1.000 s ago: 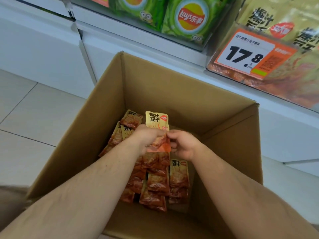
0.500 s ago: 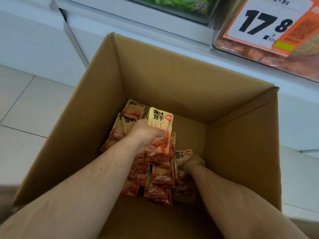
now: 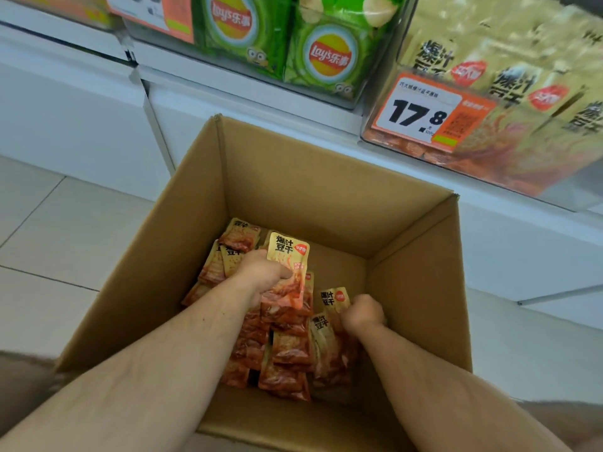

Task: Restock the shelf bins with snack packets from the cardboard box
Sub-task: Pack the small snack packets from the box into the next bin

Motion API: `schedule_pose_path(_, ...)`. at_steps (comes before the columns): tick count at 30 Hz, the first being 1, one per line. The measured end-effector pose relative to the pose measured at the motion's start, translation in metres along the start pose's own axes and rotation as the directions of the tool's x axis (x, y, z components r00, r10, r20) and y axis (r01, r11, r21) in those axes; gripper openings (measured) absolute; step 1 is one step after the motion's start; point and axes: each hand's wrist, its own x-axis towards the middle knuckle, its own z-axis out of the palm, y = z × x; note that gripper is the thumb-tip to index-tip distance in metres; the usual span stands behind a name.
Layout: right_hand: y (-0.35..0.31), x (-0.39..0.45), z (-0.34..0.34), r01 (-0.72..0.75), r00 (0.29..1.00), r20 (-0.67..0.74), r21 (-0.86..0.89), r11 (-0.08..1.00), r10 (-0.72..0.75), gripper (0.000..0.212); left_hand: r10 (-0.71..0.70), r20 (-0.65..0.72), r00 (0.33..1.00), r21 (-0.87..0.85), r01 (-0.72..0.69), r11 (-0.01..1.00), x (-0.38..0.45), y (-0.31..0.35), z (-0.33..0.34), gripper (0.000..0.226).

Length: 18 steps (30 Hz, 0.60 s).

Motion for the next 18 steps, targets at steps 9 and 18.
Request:
schedule_pose_path(9,-0.028,-0.076,-0.163,0.268,0.955,0.009,0.411,0.871,-0.298,0.011,0.156,0.155,0.975,-0.155,-0.132,0.979,-0.036,0.04,0.005,0.02)
schedule_pose_path(18,-0.015,-0.126,-0.21,0.259,0.917,0.076,0.631,0.731,-0.391,0.009,0.231,0.503,0.833,-0.373,-0.032,0.927,-0.097,0.079,0.043,0.051)
